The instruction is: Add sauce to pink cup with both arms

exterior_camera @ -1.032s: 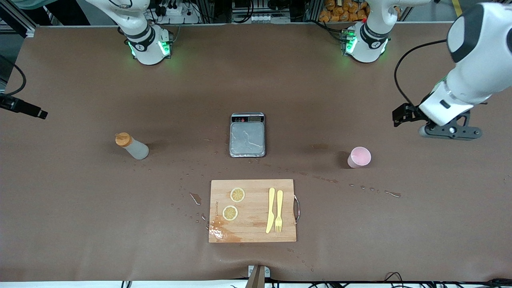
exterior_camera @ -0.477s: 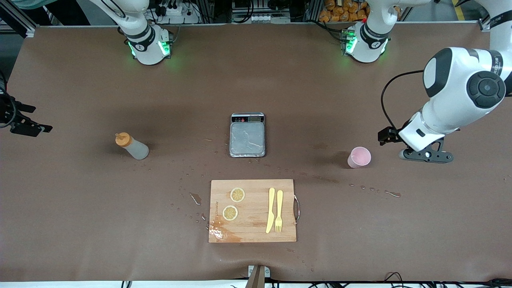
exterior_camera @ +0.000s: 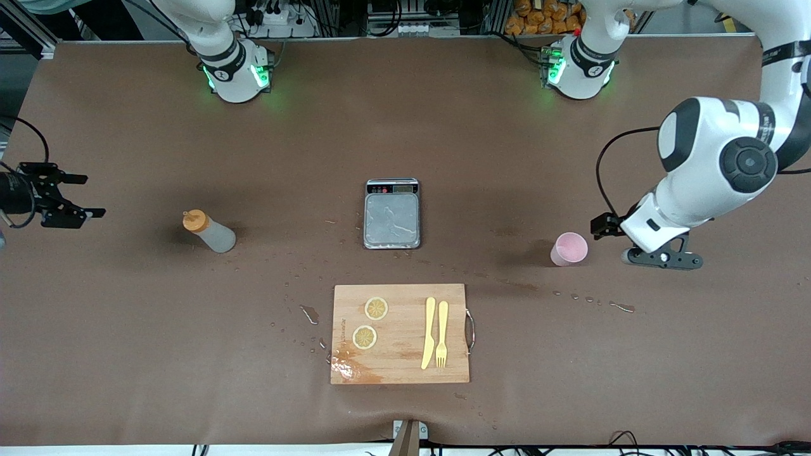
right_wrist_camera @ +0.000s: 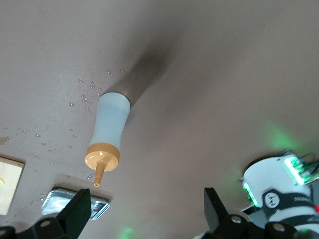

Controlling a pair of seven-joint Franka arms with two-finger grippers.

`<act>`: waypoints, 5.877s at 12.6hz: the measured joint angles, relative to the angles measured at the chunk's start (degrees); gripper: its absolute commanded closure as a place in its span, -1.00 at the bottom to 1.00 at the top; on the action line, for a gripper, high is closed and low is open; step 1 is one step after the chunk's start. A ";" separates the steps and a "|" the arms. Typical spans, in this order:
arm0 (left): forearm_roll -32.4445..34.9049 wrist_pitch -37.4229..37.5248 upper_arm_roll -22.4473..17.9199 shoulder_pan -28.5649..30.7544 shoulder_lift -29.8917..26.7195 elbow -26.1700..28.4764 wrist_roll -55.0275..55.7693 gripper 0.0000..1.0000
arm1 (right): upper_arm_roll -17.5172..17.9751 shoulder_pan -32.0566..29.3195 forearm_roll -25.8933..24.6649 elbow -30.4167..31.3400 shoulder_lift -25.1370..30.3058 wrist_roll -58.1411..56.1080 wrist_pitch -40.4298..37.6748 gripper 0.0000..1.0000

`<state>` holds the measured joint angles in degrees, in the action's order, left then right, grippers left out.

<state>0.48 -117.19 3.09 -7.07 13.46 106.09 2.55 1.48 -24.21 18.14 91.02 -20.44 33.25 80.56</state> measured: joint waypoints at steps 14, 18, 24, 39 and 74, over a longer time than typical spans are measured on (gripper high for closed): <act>0.00 -5.81 -0.09 1.14 9.56 0.43 -16.36 -1.00 | -0.07 -8.88 24.86 4.13 -20.66 0.74 -0.10 -1.00; 0.00 -6.40 0.05 0.96 12.24 0.48 -16.94 -1.00 | 0.24 -8.86 29.46 4.79 -23.94 0.79 2.41 -1.00; 0.00 -6.59 0.21 0.83 15.36 0.47 -17.25 1.00 | 0.86 -6.21 32.13 4.96 -26.34 0.79 6.18 -1.00; 0.00 -6.84 0.20 1.16 12.86 -2.02 -17.41 1.00 | 1.25 0.06 32.82 9.20 -26.38 -2.50 12.15 -1.00; -3.71 -8.50 15.12 -24.06 27.67 -21.68 33.99 1.00 | 1.30 13.94 12.09 -1.29 -10.90 34.20 12.37 0.13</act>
<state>-3.23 -125.69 18.21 -31.13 41.13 84.41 36.54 2.77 -10.27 30.24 89.72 -31.33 67.45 92.93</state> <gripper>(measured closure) 0.965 0.537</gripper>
